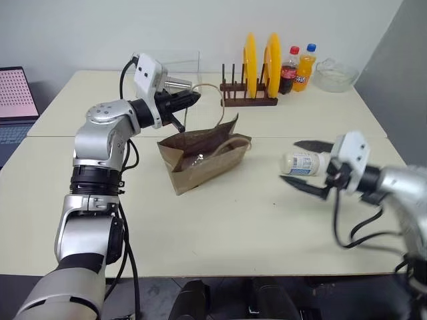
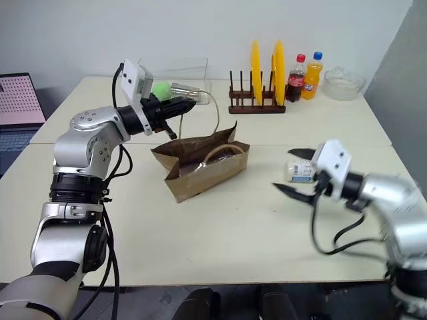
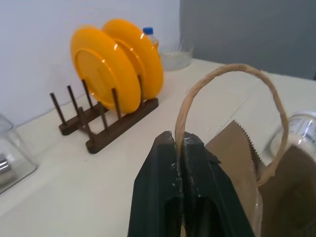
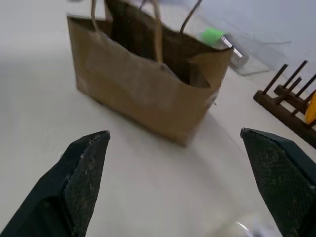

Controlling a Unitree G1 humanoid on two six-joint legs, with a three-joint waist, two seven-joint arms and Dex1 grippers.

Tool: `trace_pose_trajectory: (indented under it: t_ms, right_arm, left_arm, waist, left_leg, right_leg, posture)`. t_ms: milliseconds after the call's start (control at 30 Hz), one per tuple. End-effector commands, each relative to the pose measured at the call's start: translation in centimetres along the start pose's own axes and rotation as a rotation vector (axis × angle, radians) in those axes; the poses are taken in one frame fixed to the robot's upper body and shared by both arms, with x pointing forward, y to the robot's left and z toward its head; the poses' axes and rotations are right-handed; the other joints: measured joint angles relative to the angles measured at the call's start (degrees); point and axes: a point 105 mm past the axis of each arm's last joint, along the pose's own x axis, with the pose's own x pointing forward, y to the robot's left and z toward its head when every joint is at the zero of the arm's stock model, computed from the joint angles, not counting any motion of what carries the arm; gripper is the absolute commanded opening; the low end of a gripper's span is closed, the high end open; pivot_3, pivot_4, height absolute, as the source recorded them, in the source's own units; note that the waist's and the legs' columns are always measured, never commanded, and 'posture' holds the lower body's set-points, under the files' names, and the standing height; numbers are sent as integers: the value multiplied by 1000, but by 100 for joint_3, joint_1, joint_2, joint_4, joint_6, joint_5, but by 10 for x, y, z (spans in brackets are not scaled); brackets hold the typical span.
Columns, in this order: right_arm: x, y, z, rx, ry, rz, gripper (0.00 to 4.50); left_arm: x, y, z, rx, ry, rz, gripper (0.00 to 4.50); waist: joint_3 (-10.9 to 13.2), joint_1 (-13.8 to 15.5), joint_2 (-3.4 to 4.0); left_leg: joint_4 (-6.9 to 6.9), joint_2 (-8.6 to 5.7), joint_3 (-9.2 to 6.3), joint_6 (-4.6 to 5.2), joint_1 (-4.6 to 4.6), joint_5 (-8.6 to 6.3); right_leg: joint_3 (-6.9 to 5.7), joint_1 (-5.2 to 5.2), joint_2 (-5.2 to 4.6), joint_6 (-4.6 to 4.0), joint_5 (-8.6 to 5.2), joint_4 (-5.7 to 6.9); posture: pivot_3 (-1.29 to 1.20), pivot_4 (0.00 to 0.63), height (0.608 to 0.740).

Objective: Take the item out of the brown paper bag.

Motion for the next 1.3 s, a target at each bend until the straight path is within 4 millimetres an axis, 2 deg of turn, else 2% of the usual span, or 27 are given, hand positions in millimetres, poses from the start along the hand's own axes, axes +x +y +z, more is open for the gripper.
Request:
trace_pose_trajectory:
  t_ms: [33,200,367,467,600,733,867,1033,1167,1300]
  right_arm:
    - [11,4,20,-34,-96,-120,4500]
    - [31,9,23,-26,-145,-146,4500]
    - [34,10,21,-36,-148,-129,4500]
    - [34,10,18,-46,-143,-121,4500]
    - [33,9,11,-60,-131,-127,4500]
    - [32,7,9,-70,-143,-156,4500]
    - [22,7,9,-79,-176,-207,4500]
    - [6,6,-4,-5,-174,-281,4500]
    - [0,3,-15,16,-161,-327,4500]
    - [-1,0,-15,16,-179,-354,4500]
  left_arm:
    - [-8,3,15,118,4,-25,1185]
    - [-19,11,10,199,48,-17,2860]
    - [-34,19,2,283,76,18,4488]
    - [-47,21,-6,312,89,49,4488]
    - [-71,37,-17,221,55,266,4488]
    - [-88,33,-21,104,-29,410,4488]
    - [-114,5,-33,2,-89,548,4488]
    - [-141,-40,-65,54,37,656,4488]
    - [-154,-60,-81,93,106,703,4488]
    - [-154,-76,-90,72,101,710,4488]
  waist:
    - [0,-5,0]
    - [0,9,-1]
    - [0,8,-1]
    - [0,-8,0]
    - [0,-11,-1]
    - [-1,0,-2]
    - [-3,9,-4]
    - [-4,22,-6]
    - [-5,35,-6]
    - [-6,33,-6]
  left_leg:
    - [2,0,4,0,0,0]
    - [3,-3,1,15,1,-7]
    - [2,-3,0,17,1,-8]
    - [0,-2,1,18,2,-9]
    - [-2,0,-3,19,2,-10]
    - [0,0,-6,20,2,-10]
    - [0,0,-6,19,1,-10]
    - [-4,3,-7,17,6,-11]
    - [-4,3,-7,18,16,-11]
    - [-3,3,-9,20,32,-10]
  right_leg:
    - [2,0,0,0,0,-2]
    - [0,5,0,1,-1,-11]
    - [-3,4,1,0,-1,-8]
    - [-2,4,1,-1,0,-7]
    - [-4,2,1,-2,-1,-4]
    - [-5,5,-1,0,-1,-8]
    - [-4,8,-2,-1,-1,-12]
    - [-2,10,-1,-25,14,-16]
    - [-3,20,0,0,-4,-17]
    - [-6,38,1,-3,-6,-17]
  posture:
    - [0,150,740]
    - [0,150,740]
    - [0,150,740]
    - [0,150,740]
    - [0,150,740]
    - [0,150,740]
    - [0,150,740]
    - [0,150,740]
    - [0,150,740]
    - [0,150,740]
